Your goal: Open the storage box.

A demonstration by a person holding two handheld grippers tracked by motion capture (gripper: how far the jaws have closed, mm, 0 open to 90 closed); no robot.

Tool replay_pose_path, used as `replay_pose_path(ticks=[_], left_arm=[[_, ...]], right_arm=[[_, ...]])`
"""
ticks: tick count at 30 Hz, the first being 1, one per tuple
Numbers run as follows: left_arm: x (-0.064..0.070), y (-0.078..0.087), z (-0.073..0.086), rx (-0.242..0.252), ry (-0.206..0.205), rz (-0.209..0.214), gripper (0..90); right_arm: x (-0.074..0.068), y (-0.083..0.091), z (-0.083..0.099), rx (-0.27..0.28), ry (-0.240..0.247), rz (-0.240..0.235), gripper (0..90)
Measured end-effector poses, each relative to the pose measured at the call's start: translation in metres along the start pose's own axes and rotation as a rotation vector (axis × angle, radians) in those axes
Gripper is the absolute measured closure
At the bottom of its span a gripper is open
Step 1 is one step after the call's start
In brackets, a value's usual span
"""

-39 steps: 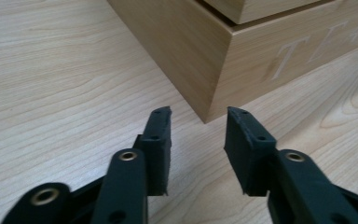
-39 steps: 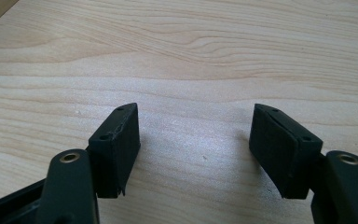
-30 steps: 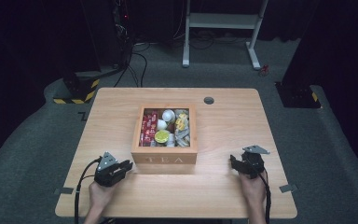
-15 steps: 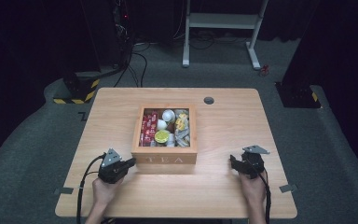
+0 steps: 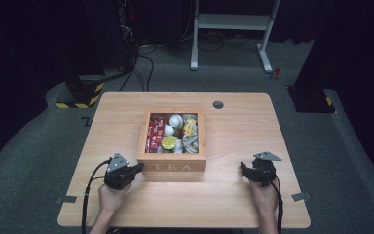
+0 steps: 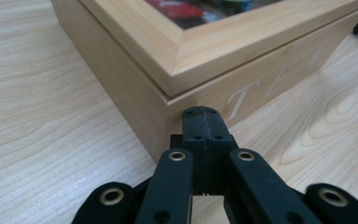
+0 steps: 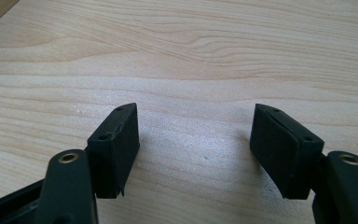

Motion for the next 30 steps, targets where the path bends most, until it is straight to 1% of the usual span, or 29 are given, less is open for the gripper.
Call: replay_pose_path(ticks=[8, 13, 14, 16, 30], left_arm=[[0.004, -0.002, -0.006, 0.0, -0.004, 0.017, 90.0], [0.006, -0.003, -0.012, 0.004, -0.018, 0.021, 90.0], [0.007, -0.004, -0.012, 0.004, -0.012, 0.025, 90.0], [0.007, -0.004, -0.012, 0.002, -0.019, 0.023, 90.0], [0.009, -0.006, -0.016, -0.005, -0.017, 0.02, 90.0]], right_arm=[[0.0, 0.0, 0.0, 0.0, 0.0, 0.0, 32.6], [0.0, 0.0, 0.0, 0.0, 0.0, 0.0, 32.5], [0.0, 0.0, 0.0, 0.0, 0.0, -0.001, 32.4], [0.0, 0.0, 0.0, -0.002, 0.0, 0.0, 32.4], [0.0, 0.0, 0.0, -0.003, 0.0, 0.0, 32.4]])
Point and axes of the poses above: each handheld gripper's, and its own axes: y roughly backward along the jaws, z roughly out of its underside, x roughly to its right, the point moved 4 cm from there along -y, roughly forward along the jaws, and after that the axes turned 12 degrees about x, right-handed, at the moved point
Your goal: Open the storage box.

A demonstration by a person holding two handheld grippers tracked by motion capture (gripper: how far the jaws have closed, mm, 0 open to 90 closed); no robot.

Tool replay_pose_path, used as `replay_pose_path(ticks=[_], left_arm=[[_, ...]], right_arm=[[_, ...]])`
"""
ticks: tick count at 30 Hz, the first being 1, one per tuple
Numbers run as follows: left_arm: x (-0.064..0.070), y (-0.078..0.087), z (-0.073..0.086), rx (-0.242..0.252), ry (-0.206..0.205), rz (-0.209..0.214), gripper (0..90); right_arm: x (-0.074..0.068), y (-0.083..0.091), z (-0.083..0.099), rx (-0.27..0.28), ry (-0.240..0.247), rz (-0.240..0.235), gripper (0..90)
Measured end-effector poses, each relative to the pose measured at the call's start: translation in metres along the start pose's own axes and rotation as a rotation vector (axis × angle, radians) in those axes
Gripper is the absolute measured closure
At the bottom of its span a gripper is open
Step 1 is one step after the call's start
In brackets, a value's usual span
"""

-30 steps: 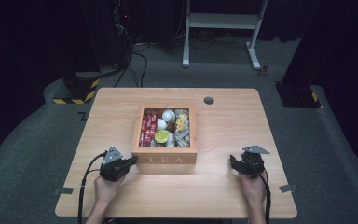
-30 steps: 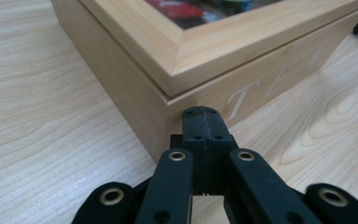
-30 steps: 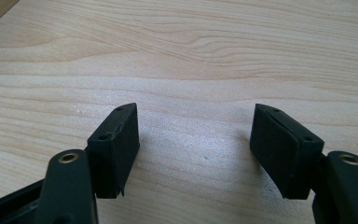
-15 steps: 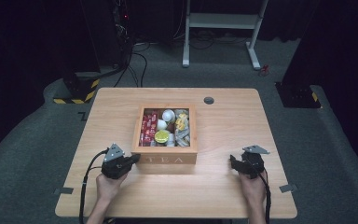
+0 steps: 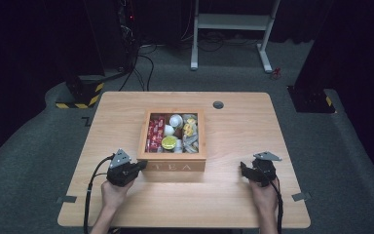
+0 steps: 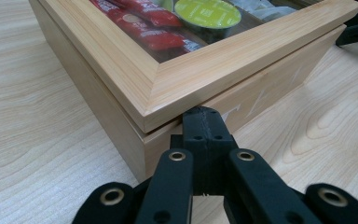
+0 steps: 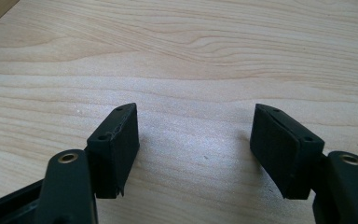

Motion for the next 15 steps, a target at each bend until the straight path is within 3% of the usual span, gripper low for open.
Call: replay_pose_path(ticks=[15], left_arm=[[0.0014, -0.0017, -0.0079, 0.003, -0.008, -0.005, 90.0]], right_arm=[[0.0, 0.0, 0.0, 0.0, 0.0, 0.0, 32.3]])
Point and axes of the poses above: each handheld gripper's, and its own axes: y roughly backward along the jaws, z roughly out of its underside, x roughly to its right, the point moved 4 cm from there along -y, roughly forward along the jaws, and after that the axes turned 12 degrees about x, right-handed, at the moved point
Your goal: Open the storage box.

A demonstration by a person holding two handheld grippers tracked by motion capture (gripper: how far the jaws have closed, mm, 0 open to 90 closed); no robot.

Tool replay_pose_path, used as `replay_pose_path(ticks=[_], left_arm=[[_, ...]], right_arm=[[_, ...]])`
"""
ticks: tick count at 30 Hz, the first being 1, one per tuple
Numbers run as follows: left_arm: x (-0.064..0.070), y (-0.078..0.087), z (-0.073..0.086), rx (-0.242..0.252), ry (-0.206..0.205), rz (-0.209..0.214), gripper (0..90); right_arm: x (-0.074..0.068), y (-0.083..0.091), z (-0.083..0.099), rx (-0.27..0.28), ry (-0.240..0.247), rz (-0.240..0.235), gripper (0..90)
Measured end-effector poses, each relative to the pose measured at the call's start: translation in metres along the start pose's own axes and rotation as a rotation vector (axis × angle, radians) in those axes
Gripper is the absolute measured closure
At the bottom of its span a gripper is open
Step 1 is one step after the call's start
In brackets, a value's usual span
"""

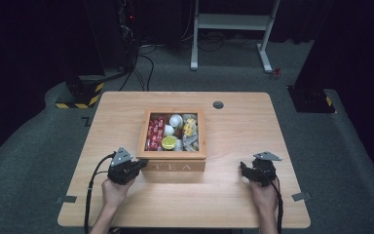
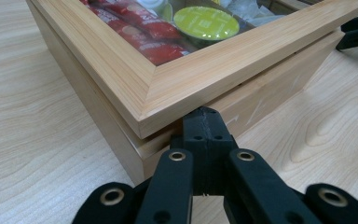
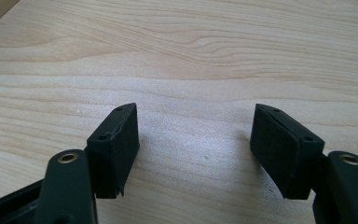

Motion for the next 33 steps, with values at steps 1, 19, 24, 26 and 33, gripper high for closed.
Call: replay_pose_path(ticks=[1, 19, 24, 26, 33], left_arm=[[0.0, 0.0, -0.001, 0.0, 0.0, 0.0, 90.0], [0.001, -0.002, -0.019, 0.028, -0.018, -0.011, 90.0], [0.001, -0.002, -0.026, 0.035, -0.023, -0.015, 90.0], [0.0, -0.002, -0.029, 0.04, -0.026, -0.017, 90.0], [-0.002, -0.003, -0.041, 0.045, -0.026, -0.012, 90.0]], right_arm=[[0.0, 0.0, 0.0, 0.0, 0.0, 0.0, 32.3], [0.0, 0.0, 0.0, 0.0, 0.0, 0.0, 32.3], [0.0, 0.0, 0.0, 0.0, 0.0, 0.0, 32.3], [0.0, 0.0, 0.0, 0.0, 0.002, -0.001, 32.3], [0.0, 0.0, 0.0, 0.002, 0.007, -0.004, 32.3]])
Point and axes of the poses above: each handheld gripper's, and its own axes: y roughly backward along the jaws, z roughly out of its underside, x roughly to its right, the point moved 4 cm from there along -y, roughly forward along the jaws, and after that the axes turned 12 degrees about x, right-handed, at the moved point
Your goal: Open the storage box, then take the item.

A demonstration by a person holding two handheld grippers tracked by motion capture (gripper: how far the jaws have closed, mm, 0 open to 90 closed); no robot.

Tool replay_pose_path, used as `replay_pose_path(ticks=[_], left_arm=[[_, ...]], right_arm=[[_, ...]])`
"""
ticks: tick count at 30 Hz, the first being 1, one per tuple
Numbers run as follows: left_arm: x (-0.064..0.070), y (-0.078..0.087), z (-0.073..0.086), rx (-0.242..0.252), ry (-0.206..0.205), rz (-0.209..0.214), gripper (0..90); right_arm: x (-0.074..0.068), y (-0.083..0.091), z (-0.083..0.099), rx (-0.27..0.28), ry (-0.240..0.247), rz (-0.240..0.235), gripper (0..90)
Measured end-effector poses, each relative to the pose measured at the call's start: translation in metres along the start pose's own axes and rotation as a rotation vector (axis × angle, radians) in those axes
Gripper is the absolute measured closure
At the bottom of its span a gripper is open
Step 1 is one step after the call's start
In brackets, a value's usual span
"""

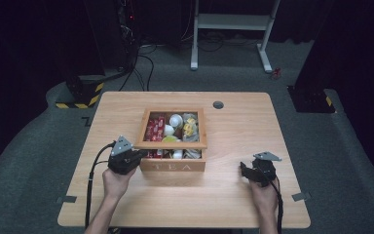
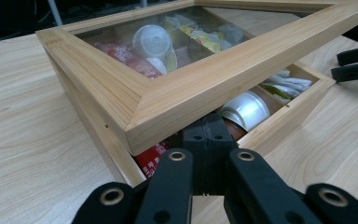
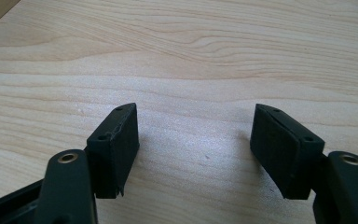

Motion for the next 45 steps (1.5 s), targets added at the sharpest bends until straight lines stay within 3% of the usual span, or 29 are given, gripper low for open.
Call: replay_pose_path(ticks=[11, 16, 20, 22, 25, 29, 31, 39, 45], left_arm=[[-0.002, -0.002, -0.007, -0.01, 0.014, 0.018, 90.0], [-0.005, -0.004, -0.007, -0.015, 0.024, 0.013, 90.0], [-0.006, -0.005, -0.009, -0.016, 0.03, 0.011, 90.0], [-0.007, -0.004, -0.011, -0.015, 0.026, 0.011, 90.0], [-0.008, -0.004, -0.015, -0.007, 0.024, 0.009, 90.0], [-0.009, -0.004, -0.021, 0.005, 0.03, 0.016, 90.0], [-0.01, -0.004, -0.025, 0.009, 0.026, 0.017, 90.0], [-0.012, -0.005, -0.033, 0.024, 0.038, 0.025, 89.9], [-0.013, -0.005, -0.037, 0.032, 0.038, 0.027, 89.8]], right_arm=[[0.0, -0.001, 0.0, 0.002, 0.007, -0.009, 32.0], [-0.001, 0.0, -0.001, -0.004, -0.008, -0.006, 32.4], [-0.002, 0.001, -0.002, -0.017, -0.022, -0.03, 30.5], [-0.002, 0.001, -0.004, -0.03, -0.064, -0.065, 26.5], [-0.007, 0.005, -0.012, 0.025, -0.09, -0.141, 25.0], [-0.022, 0.012, -0.027, 0.088, -0.082, -0.236, 26.8], [-0.034, 0.016, -0.038, 0.119, -0.07, -0.294, 33.0], [-0.061, 0.019, -0.059, 0.173, -0.038, -0.391, 41.2], [-0.072, 0.017, -0.067, 0.197, -0.015, -0.418, 44.0]])
Point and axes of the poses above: each handheld gripper's, and its own axes: y roughly backward along the jaws, z roughly out of its underside, x roughly to its right, the point moved 4 cm from there along -y, roughly forward along the jaws, and after that the axes turned 12 degrees about x, right-handed, at the moved point
